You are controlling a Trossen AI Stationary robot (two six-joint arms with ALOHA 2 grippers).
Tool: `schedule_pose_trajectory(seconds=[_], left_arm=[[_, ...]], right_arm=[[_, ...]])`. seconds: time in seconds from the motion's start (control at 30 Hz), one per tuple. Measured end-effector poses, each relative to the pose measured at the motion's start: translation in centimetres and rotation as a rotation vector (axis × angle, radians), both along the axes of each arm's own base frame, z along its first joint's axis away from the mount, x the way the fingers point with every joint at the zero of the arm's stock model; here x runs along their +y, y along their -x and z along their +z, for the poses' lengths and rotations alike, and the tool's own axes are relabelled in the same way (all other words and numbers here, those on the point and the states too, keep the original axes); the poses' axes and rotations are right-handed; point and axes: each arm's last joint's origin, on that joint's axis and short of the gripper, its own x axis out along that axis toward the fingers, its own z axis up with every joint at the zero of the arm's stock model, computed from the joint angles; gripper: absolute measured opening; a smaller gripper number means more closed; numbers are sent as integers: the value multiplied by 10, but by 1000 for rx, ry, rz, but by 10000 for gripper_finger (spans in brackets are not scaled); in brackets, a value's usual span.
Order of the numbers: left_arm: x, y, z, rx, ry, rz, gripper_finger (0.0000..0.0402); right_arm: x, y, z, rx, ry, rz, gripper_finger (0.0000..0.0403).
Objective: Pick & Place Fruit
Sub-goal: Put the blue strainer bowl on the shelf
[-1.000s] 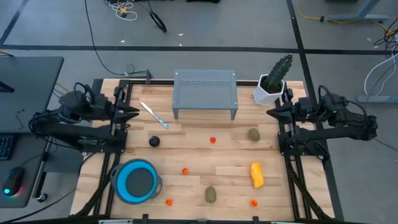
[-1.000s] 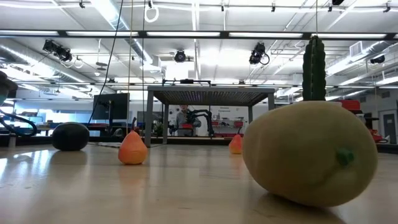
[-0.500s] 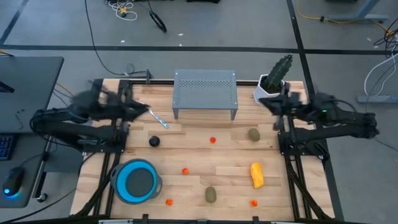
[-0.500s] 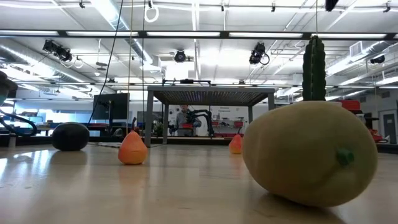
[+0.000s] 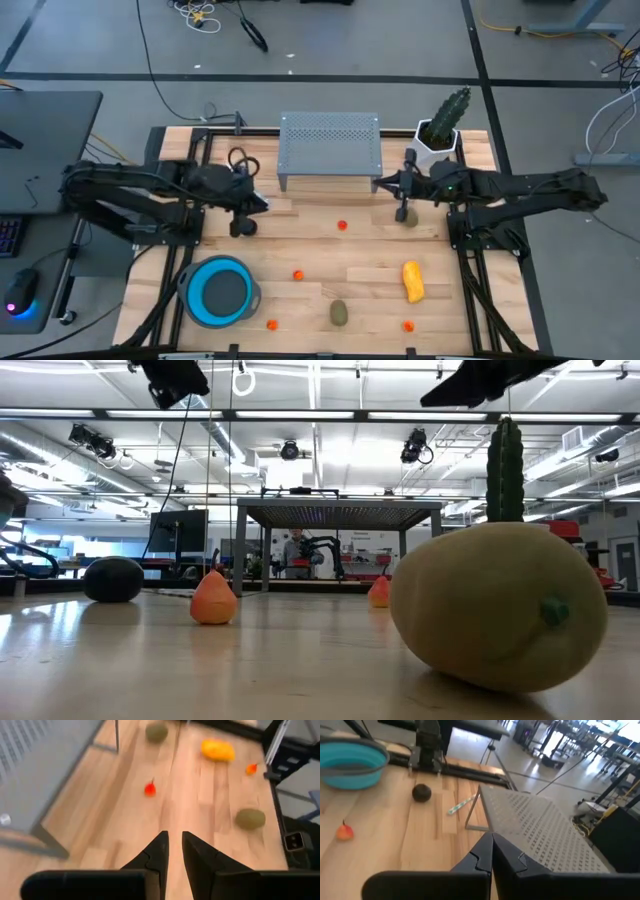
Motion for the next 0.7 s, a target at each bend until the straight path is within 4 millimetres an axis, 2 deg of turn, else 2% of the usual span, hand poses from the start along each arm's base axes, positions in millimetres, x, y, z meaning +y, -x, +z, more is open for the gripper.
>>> schedule_pose_trajectory(seconds=[0.13,0.33,0.47,0.7], left_arm=[[-19,-12,12,76,3,9,62],[-43,-30,20,78,11,-13,62],[-55,-31,9,178,67,-36,62],[-78,-18,-15,519,171,-145,62]], right_arm=[[0,-4,-3,29,54,17,7],[0,-4,-2,24,74,24,7],[0,-4,-3,35,67,22,7],[0,-4,-3,28,42,16,7]])
